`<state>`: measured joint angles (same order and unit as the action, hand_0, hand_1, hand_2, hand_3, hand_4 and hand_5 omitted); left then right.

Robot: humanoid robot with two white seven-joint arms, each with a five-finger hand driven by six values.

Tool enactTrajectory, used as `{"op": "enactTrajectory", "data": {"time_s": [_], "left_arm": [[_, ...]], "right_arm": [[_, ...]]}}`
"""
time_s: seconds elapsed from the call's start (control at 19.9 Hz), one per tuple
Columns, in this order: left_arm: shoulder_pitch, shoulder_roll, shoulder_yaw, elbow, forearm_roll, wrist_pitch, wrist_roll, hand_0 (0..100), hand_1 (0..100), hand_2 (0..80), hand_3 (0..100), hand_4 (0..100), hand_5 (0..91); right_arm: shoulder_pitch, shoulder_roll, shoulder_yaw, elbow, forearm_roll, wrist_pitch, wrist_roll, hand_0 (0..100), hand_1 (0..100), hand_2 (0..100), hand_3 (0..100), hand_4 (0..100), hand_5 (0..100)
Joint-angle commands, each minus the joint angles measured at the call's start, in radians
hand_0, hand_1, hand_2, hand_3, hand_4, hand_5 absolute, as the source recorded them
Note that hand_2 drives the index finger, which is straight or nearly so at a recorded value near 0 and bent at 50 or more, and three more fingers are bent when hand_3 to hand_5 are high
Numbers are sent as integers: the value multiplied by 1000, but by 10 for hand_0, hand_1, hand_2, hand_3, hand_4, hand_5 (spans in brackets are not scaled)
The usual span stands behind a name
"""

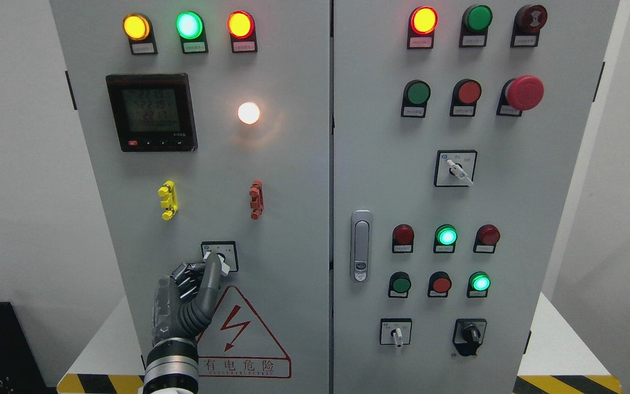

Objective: Turn on light switch 1

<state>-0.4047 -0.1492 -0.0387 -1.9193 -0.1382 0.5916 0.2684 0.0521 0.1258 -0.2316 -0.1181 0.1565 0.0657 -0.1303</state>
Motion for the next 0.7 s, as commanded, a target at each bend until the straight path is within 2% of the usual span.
{"op": "enactTrajectory", "data": {"time_s": [0.0,0.4,0.65], "left_arm": [[0,0,-1,0,0,-1,-5,314,438,585,821,893,811],[-2,0,-3,0,0,-1,-5,225,437,594,830,896,812],[9,0,-4,-6,3,-1,-6,207,439,596,833,897,814]], "right_arm": [[0,0,0,0,0,0,0,305,0,0,0,0,0],[-1,0,0,0,0,0,0,304,0,0,0,0,0],[0,0,0,0,0,0,0,305,0,0,0,0,0]]}}
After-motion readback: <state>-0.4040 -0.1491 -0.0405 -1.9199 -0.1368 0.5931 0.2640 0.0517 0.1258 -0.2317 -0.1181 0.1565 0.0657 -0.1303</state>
